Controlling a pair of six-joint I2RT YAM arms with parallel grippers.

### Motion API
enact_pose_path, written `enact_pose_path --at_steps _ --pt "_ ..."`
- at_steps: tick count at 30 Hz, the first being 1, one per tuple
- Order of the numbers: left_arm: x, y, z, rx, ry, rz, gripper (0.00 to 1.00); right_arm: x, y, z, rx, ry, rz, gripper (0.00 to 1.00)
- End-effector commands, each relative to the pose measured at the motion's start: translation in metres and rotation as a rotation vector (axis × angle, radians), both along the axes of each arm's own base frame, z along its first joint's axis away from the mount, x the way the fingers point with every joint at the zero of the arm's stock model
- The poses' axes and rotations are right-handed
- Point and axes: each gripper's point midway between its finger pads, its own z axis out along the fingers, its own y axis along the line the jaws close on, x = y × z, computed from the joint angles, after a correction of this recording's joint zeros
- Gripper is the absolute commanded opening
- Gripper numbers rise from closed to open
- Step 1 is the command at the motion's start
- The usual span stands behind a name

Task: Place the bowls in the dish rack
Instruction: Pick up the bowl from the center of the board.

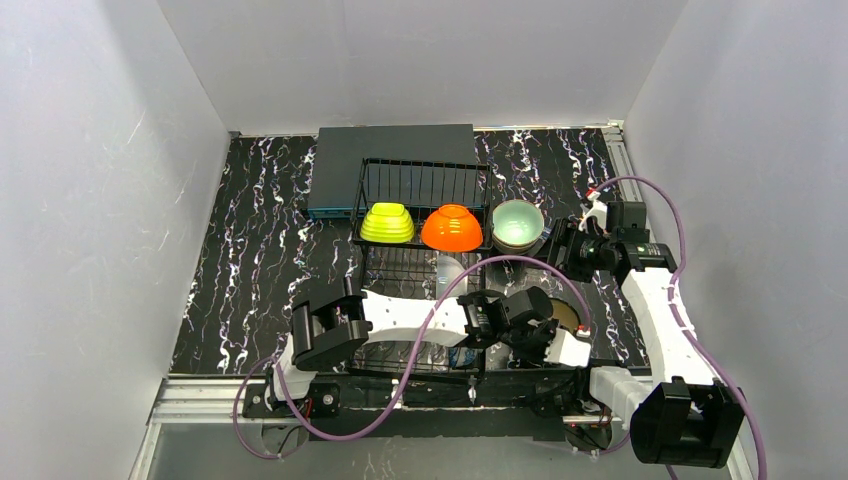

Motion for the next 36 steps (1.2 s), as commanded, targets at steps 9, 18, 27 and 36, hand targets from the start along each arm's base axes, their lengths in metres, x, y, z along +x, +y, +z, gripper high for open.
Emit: enact_pose_path --at_steps 9,18,27,36 --pt "-0.001 -0.013 0.065 -0.144 -0.015 -0.023 0.00 0.018 0.006 0.038 0.026 -0.093 0.047 0.79" --pt "-0.002 -0.008 0.128 -0.272 -0.040 -0.023 0.00 0.031 0.010 0.064 0.043 -0.134 0.068 0.82" --pt "-0.013 0.030 0.177 -0.418 0.001 0.008 0.00 0.033 0.011 0.070 0.045 -0.149 0.070 0.85" --pt "-0.027 0.104 0.178 -0.450 0.156 0.114 0.00 0.015 0.024 0.042 0.130 -0.093 0.099 0.85"
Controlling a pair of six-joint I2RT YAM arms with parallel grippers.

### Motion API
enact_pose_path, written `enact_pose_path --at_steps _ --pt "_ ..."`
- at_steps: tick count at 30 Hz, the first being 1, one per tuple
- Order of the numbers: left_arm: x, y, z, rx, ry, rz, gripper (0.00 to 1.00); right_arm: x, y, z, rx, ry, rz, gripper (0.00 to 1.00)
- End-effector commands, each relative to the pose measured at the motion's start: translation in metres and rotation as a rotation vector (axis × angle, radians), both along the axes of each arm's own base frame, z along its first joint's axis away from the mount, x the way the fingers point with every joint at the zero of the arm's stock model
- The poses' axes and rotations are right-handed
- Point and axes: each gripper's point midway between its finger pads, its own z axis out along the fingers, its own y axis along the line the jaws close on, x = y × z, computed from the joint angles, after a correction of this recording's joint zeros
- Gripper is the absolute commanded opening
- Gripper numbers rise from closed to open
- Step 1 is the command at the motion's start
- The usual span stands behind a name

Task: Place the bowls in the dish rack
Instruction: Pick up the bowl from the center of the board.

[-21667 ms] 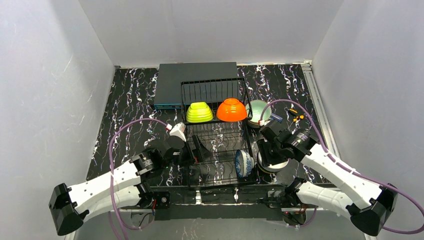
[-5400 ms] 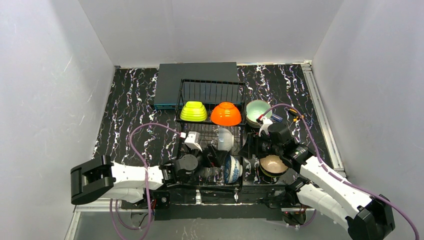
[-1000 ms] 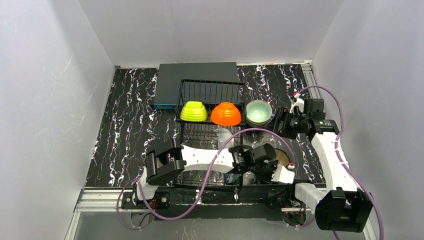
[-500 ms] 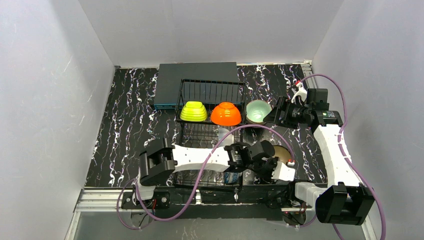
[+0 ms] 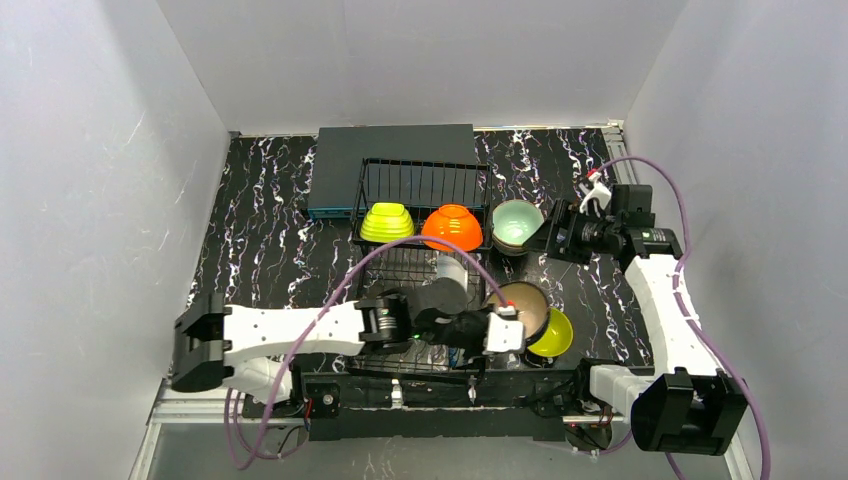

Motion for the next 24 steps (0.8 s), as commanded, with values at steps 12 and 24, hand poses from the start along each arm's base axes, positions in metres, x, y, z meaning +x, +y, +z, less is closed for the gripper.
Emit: enact_pose_path --at_steps 12,24 --pt "0.021 0.117 0.022 -0.239 0.286 0.409 0.00 -0.048 0.069 -0.082 0.085 0.120 0.154 0.74" --pt "0.035 0.163 0.016 -0.375 0.439 0.585 0.00 -0.053 0.084 -0.127 -0.053 0.162 0.197 0.58"
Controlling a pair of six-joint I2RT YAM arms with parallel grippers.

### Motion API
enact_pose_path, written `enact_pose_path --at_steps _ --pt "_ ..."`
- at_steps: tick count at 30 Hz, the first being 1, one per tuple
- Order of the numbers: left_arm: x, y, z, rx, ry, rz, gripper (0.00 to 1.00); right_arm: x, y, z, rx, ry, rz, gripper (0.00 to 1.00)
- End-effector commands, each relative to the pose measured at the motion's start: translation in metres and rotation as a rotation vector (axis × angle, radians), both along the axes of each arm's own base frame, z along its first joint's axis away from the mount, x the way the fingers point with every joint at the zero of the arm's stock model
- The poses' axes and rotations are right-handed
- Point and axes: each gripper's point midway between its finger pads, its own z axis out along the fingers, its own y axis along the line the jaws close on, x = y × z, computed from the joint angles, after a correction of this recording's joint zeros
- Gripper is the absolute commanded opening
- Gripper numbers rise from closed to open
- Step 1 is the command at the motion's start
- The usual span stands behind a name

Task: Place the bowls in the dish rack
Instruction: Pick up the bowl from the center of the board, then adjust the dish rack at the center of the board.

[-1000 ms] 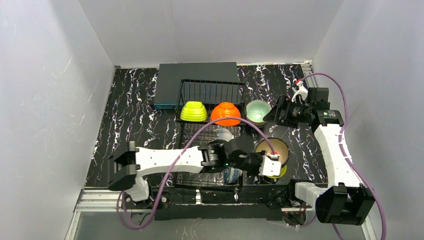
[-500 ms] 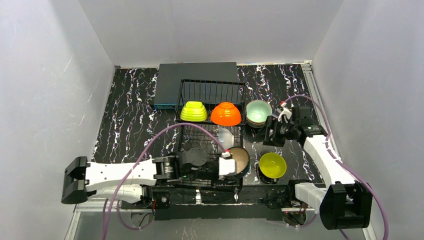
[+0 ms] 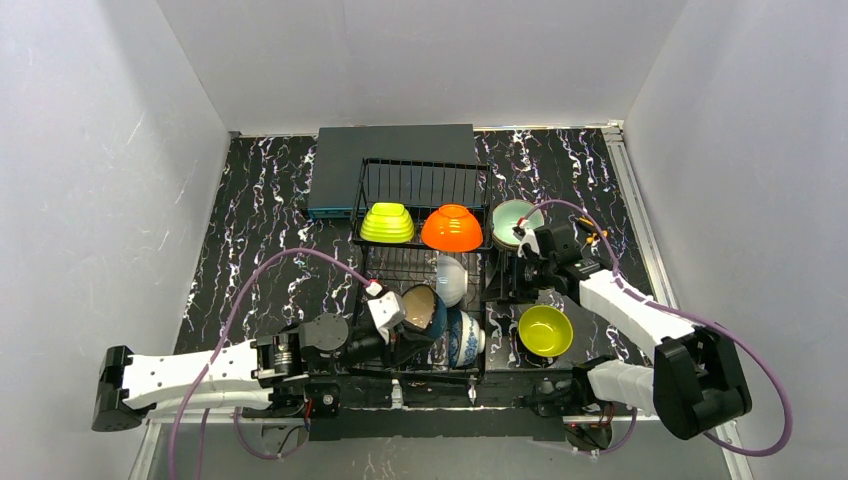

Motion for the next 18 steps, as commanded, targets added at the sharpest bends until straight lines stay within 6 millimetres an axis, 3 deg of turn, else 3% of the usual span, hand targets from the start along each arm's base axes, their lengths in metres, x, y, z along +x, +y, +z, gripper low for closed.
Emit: enact_pose_path --at_steps 1,9,15,18 --pt "0.016 0.005 0.041 -0.170 0.002 0.104 0.00 0.011 -0.001 -0.014 -0.063 -0.047 -0.006 0.55" --pt "0.021 0.006 0.036 -0.165 0.020 0.146 0.00 0.022 -0.015 -0.020 -0.194 -0.078 -0.012 0.19" --pt "0.023 0.000 0.032 -0.161 0.070 0.166 0.00 0.034 -0.036 -0.020 -0.326 -0.108 -0.057 0.11" --pt "0.024 -0.004 0.032 -0.170 0.089 0.171 0.00 0.038 -0.035 -0.015 -0.329 -0.125 -0.058 0.11"
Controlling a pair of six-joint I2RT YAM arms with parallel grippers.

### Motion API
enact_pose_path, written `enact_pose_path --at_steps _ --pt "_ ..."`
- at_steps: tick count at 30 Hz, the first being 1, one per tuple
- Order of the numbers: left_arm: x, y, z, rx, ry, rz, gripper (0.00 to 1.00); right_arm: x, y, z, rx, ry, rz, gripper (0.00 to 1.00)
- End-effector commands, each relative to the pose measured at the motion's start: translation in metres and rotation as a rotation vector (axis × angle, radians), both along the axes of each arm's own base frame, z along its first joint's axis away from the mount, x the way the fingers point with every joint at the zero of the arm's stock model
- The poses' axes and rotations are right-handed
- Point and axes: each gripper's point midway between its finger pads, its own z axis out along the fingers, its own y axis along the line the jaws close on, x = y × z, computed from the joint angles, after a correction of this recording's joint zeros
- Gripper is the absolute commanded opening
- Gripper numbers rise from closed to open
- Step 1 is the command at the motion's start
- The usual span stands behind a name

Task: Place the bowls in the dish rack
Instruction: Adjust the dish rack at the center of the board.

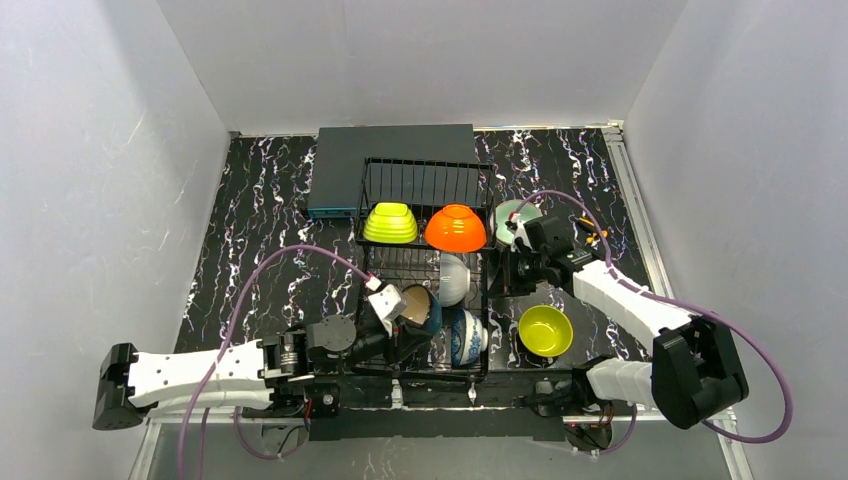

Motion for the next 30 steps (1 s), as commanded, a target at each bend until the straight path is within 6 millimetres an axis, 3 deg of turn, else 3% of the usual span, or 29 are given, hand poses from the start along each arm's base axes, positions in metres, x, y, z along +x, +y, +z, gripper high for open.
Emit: enact_pose_path --at_steps 1,8,13,15,18,25,30 --pt "0.009 -0.010 0.048 -0.180 -0.005 0.047 0.00 0.030 -0.034 -0.006 -0.194 -0.101 -0.083 0.11" --pt "0.010 -0.013 0.052 -0.235 0.035 0.070 0.00 0.042 -0.044 -0.002 -0.220 -0.125 -0.114 0.11" --pt "0.010 -0.016 0.055 -0.274 0.063 0.074 0.00 0.049 -0.031 0.013 -0.155 -0.151 -0.072 0.14" --pt "0.010 -0.016 0.055 -0.286 0.080 0.079 0.00 0.047 -0.022 0.023 -0.101 -0.160 -0.047 0.21" --pt "0.011 -0.015 0.054 -0.301 0.092 0.091 0.00 0.039 -0.012 0.034 -0.023 -0.165 -0.024 0.40" --pt "0.015 -0.012 0.050 -0.297 0.089 0.114 0.00 0.011 0.000 0.034 0.111 -0.094 -0.013 0.69" --pt "0.016 -0.013 0.044 -0.285 0.101 0.124 0.00 0.001 0.008 0.018 0.188 -0.048 -0.020 0.73"
